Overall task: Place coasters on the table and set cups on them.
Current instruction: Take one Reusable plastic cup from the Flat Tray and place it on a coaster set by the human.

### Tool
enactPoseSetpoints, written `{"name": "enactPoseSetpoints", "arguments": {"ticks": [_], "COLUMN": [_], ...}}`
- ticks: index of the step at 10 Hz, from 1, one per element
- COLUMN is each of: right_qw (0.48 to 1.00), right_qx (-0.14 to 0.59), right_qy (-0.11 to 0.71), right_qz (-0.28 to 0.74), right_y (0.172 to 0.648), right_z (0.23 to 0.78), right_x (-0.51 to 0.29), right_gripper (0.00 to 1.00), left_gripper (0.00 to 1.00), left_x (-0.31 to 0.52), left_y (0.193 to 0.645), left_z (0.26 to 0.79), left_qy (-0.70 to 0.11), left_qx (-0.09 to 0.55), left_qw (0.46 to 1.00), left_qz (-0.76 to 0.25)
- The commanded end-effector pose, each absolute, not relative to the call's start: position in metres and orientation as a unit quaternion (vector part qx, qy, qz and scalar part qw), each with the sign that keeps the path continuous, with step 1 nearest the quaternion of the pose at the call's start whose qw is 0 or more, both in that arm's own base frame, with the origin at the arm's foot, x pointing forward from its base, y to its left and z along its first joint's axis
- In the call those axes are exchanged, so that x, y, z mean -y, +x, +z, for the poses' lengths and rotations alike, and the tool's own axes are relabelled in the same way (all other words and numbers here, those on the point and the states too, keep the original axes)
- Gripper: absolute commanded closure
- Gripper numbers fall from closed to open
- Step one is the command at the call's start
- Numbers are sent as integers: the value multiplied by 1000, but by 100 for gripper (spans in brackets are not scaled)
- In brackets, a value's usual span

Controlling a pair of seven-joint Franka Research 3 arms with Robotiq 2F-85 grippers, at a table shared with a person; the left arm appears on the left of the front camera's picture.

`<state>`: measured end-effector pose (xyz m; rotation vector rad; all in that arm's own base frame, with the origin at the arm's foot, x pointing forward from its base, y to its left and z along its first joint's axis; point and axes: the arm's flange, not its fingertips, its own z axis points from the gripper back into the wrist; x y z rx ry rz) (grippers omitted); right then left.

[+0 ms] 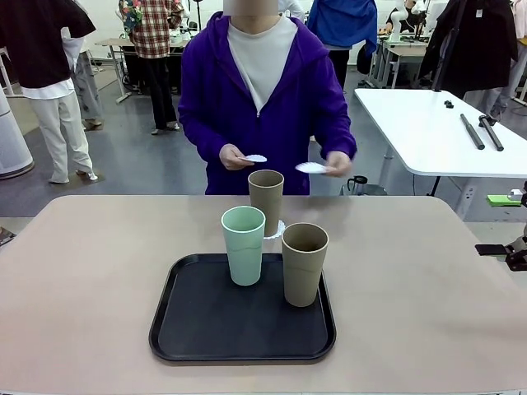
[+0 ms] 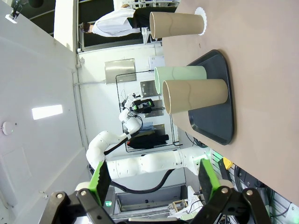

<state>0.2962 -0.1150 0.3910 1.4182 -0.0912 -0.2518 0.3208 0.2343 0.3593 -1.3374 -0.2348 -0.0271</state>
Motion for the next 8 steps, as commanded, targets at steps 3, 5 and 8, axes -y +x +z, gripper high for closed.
{"name": "enactPoseSetpoints", "arguments": {"ticks": [3, 5, 8], "right_qw": [750, 750, 750], "right_qx": [38, 38, 38], "right_qy": [649, 649, 649], "right_qz": [-120, -120, -120], "right_y": [297, 297, 297], "right_z": [392, 392, 392], "right_x": [115, 115, 115], "right_gripper": [0, 0, 0], "left_gripper": [0, 0, 0], "left_x": [-234, -234, -234], "left_y": [320, 320, 320], "left_z": [361, 361, 361], "left_qy": [-618, -618, -618], "left_qx": [111, 111, 111], "left_qw": [778, 778, 778], "left_qz": [-13, -13, -13]}}
